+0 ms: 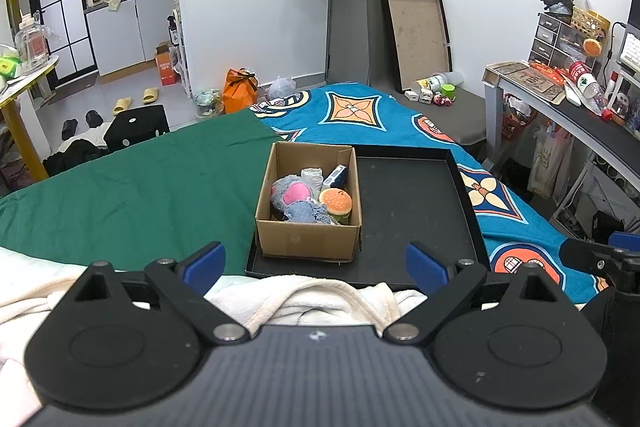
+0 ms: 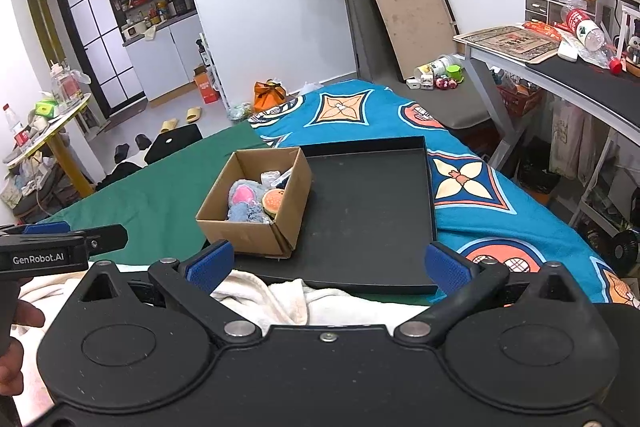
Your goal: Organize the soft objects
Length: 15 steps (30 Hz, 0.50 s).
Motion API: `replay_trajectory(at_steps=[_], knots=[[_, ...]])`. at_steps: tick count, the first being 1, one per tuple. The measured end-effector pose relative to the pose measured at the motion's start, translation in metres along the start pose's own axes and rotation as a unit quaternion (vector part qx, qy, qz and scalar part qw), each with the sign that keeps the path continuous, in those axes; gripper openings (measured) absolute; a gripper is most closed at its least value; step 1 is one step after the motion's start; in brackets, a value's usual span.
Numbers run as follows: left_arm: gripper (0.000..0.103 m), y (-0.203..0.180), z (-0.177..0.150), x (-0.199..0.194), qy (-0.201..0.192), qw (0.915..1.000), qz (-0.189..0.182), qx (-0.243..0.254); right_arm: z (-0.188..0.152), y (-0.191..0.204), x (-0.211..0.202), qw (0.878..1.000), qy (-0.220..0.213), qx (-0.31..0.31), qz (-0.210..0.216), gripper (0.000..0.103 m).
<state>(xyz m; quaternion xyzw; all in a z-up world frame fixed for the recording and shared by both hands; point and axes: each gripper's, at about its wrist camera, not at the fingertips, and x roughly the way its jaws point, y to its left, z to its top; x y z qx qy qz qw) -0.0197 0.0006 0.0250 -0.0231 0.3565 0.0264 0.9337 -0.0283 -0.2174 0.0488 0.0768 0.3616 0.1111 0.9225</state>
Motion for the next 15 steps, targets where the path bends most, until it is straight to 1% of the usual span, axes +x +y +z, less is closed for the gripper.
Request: replay_trajectory(at_steps=[15], knots=[[0.096, -0.001, 0.0004, 0.0005, 0.0, 1.0, 0.0, 0.004, 0.0008, -0.0025, -0.0011, 1.0, -0.002, 0.002, -0.005, 0.103]])
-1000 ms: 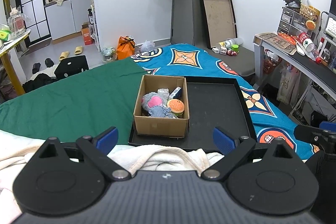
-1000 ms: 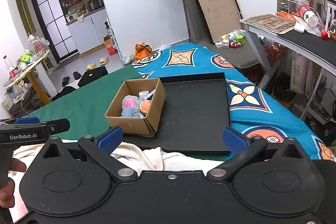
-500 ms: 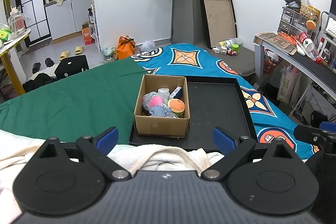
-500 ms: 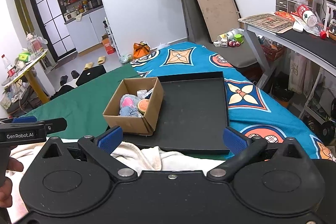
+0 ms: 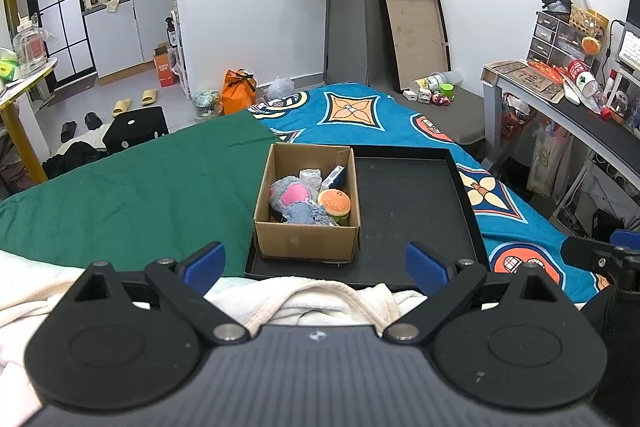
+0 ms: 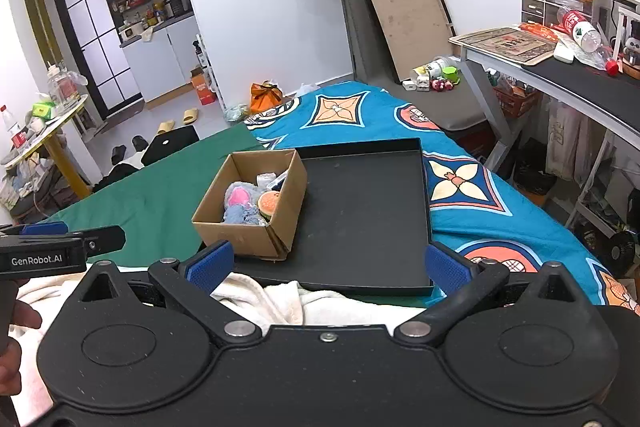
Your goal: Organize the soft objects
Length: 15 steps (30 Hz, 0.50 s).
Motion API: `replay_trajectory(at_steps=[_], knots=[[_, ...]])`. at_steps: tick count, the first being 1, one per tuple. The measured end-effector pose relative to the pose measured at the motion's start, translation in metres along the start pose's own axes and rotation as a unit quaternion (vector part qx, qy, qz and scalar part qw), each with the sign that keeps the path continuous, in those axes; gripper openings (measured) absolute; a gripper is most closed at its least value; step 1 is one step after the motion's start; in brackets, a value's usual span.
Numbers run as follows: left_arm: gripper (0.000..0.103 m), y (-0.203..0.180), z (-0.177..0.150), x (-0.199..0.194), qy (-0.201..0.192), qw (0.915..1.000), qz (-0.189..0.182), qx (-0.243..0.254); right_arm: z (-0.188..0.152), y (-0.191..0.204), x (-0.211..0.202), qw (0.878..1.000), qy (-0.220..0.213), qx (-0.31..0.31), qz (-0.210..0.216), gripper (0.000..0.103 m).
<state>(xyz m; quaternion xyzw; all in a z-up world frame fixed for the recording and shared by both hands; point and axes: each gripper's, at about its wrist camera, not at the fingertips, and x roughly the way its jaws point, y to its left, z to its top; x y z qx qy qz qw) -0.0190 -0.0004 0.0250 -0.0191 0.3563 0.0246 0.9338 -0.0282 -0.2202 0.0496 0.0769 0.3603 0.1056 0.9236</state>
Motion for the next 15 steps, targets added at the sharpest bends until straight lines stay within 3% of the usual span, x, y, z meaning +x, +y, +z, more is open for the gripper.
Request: replay_trajectory(at_steps=[15], knots=[[0.096, -0.0074, 0.0018, 0.0011, -0.003, 0.9999, -0.003, 0.011, 0.0016, -0.005, 0.0009, 1.0, -0.002, 0.003, -0.004, 0.103]])
